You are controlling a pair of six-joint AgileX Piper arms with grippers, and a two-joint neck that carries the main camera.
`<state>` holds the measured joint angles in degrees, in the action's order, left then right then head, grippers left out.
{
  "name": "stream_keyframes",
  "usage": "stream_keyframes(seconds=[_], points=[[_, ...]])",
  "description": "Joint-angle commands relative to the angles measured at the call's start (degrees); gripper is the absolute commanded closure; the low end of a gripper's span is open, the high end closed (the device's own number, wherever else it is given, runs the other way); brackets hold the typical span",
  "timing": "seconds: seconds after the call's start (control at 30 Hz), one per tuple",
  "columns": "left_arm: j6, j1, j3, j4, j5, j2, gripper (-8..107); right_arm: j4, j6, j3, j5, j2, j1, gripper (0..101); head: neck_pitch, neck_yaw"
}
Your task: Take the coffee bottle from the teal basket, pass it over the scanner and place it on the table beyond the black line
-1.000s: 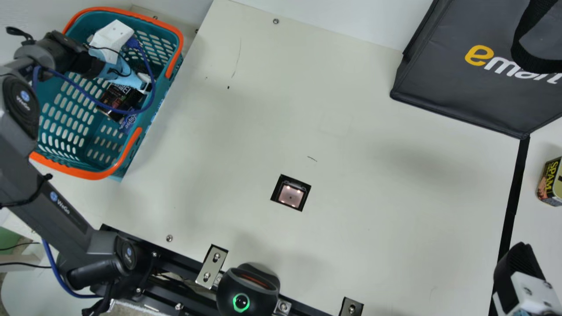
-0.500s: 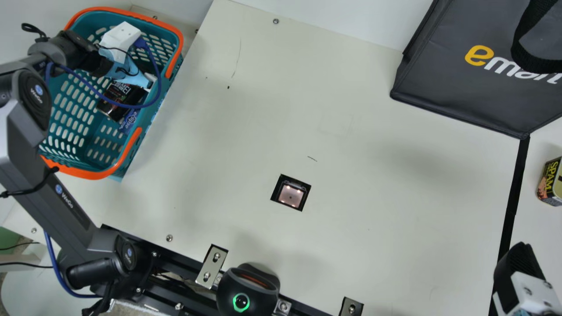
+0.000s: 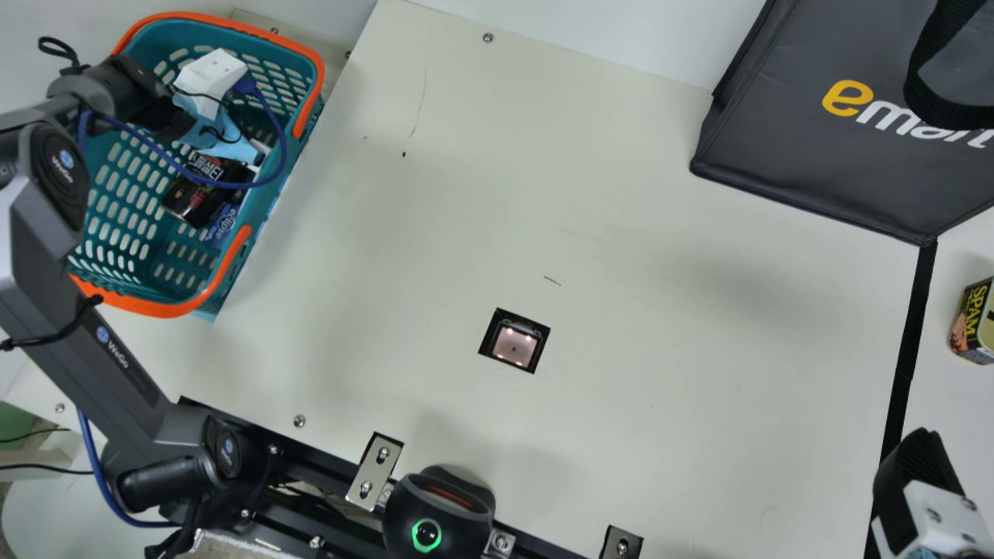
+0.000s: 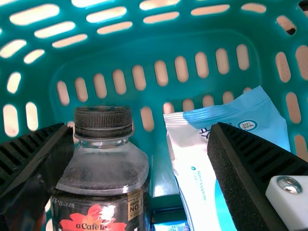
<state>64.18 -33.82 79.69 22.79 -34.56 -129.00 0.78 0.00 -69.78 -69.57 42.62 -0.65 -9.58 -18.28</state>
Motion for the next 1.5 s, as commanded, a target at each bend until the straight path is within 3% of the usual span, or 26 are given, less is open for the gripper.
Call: stream_keyframes(seconds=[0.0, 0.47, 1.17, 1.47], points=[[0.22, -0.19, -0.11, 0.78, 0.18, 0.31, 9, 0.00, 0.00, 0.00, 0.00, 0.00, 0.00, 6, 1.66, -0.14], [-0.08, -0.23, 1.91, 4.05, 0.69, -0.48, 9, 0.00, 0.00, 0.00, 0.00, 0.00, 0.00, 6, 1.66, -0.14], [-6.44, 1.63, 9.19, -5.57, -1.37, -6.58, 9, 0.00, 0.00, 0.00, 0.00, 0.00, 0.00, 6, 1.66, -0.14], [-8.19, 2.06, 10.76, -7.68, -1.55, -7.54, 69, 0.00, 0.00, 0.00, 0.00, 0.00, 0.00, 6, 1.66, -0.14]])
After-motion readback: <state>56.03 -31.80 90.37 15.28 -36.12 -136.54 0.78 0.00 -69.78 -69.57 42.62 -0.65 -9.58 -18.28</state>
